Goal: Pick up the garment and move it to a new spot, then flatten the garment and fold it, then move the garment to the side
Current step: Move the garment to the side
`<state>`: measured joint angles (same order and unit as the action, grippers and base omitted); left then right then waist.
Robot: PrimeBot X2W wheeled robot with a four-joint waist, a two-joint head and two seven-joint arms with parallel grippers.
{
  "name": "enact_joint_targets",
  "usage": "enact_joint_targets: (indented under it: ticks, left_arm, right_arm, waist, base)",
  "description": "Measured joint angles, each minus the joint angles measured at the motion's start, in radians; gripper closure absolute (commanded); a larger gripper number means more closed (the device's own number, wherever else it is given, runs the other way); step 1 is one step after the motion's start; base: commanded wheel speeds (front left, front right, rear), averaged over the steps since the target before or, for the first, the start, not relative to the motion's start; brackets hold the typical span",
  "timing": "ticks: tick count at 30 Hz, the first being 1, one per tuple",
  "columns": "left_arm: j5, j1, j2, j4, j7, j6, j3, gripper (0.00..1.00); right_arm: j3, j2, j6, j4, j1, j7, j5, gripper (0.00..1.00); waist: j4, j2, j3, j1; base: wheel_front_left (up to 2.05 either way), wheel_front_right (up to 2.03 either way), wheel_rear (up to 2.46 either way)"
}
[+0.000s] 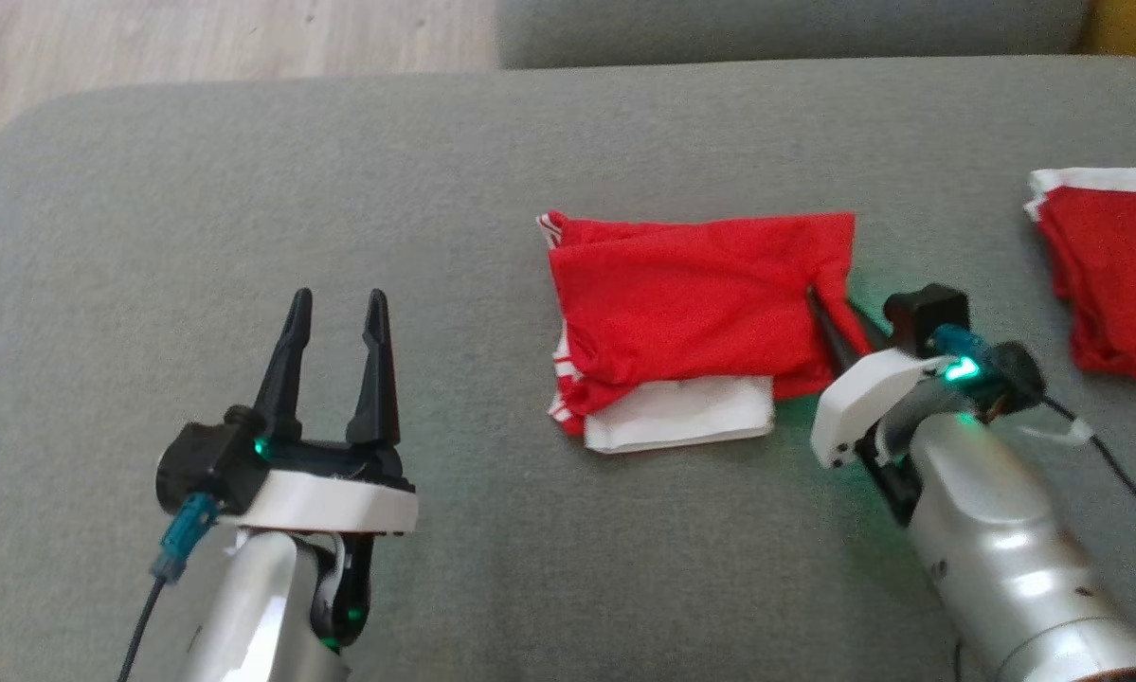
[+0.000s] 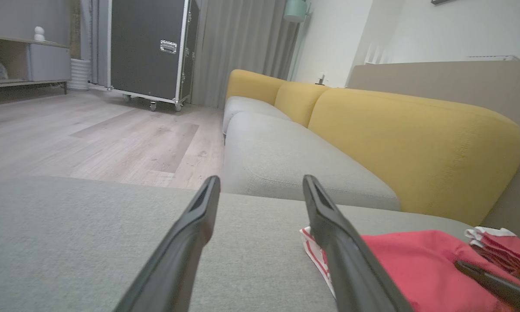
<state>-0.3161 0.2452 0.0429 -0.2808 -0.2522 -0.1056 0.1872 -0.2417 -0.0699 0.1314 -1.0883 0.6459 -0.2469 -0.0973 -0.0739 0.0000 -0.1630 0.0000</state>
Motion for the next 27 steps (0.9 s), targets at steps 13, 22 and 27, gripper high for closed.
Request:
enact_joint_targets:
  ticks: [13, 22, 27]
  left_arm:
    - [-0.019, -0.007, 0.000, 0.042, 0.000, 0.019, 0.045, 0.00]
    - [-0.010, 0.011, 0.000, 0.050, 0.000, 0.017, 0.043, 0.00]
    - [0.000, 0.059, 0.000, 0.049, 0.000, 0.012, 0.044, 0.00]
  right_arm:
    - [-0.009, -0.228, 0.000, 0.188, 0.005, 0.012, 0.128, 1.00]
    - [0.018, -0.436, 0.000, 0.215, 0.087, 0.077, 0.105, 1.00]
    - [0.056, -0.512, 0.000, 0.188, 0.118, 0.107, 0.096, 1.00]
  waist:
    - [0.115, 0.0000, 0.038, -0.0001]
    - [0.134, 0.0000, -0.038, 0.0000]
    - [0.130, 0.0000, -0.094, 0.0001]
  base:
    - [0.00, 0.00, 0.00]
    - [0.00, 0.00, 0.00]
    - [0.00, 0.00, 0.00]
